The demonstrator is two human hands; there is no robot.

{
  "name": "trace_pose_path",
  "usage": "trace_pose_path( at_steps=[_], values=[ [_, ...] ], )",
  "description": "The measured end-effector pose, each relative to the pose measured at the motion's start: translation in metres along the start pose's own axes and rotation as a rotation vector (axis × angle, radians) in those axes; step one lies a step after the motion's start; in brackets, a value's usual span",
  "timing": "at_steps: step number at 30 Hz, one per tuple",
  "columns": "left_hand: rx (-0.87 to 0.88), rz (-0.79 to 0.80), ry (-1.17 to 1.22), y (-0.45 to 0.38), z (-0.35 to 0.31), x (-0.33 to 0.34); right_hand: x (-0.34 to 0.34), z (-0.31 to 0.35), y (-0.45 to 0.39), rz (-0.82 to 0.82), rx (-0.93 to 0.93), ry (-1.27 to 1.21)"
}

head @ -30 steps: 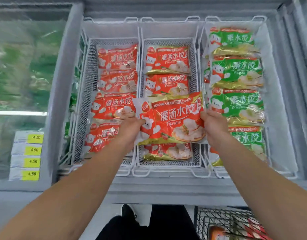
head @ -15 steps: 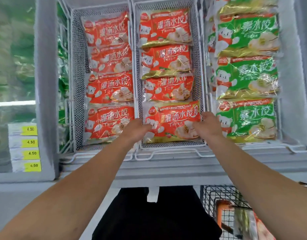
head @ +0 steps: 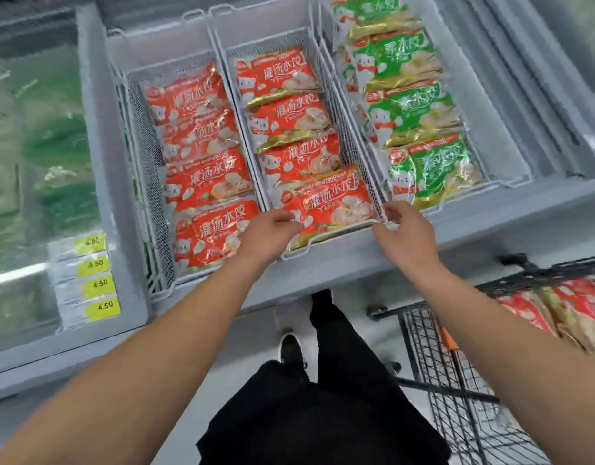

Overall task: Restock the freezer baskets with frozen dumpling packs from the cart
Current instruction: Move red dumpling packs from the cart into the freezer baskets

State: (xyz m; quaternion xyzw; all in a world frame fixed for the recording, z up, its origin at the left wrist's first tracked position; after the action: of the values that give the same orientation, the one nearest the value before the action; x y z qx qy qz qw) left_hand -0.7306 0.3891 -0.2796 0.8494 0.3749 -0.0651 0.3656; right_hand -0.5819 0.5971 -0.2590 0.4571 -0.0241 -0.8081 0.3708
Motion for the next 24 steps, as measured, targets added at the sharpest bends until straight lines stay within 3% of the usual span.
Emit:
trace_pose_path(
  at_steps=[10, 16, 24],
  values=[
    [0.363, 0.090, -0.460, 0.080, -0.010, 0.051, -0.038, -0.098, 0.142, -0.243, 0.180, -0.064],
    [0.544, 0.174, -0.490, 0.119, -0.029, 0.104, -0.056, -0.156, 0.204, -0.250, 0.300, -0.002],
    [0.622, 0.319, -0.528, 0.157, -0.047, 0.197, -0.093, -0.226, 0.248, -0.277, 0.410, 0.046]
  ],
)
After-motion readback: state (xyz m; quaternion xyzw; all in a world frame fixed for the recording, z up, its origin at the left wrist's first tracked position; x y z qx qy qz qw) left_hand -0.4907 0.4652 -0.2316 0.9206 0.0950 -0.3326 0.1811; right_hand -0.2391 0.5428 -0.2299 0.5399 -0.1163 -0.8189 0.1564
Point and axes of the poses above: each hand's wrist, its own y-axis away from the middle knuckle, its own x-axis out of the palm, z = x × y, the point moved 8 cm from there along -y, towards the middle knuckle, and after that the axes turned 4 degrees about x, right-handed, at the moved point
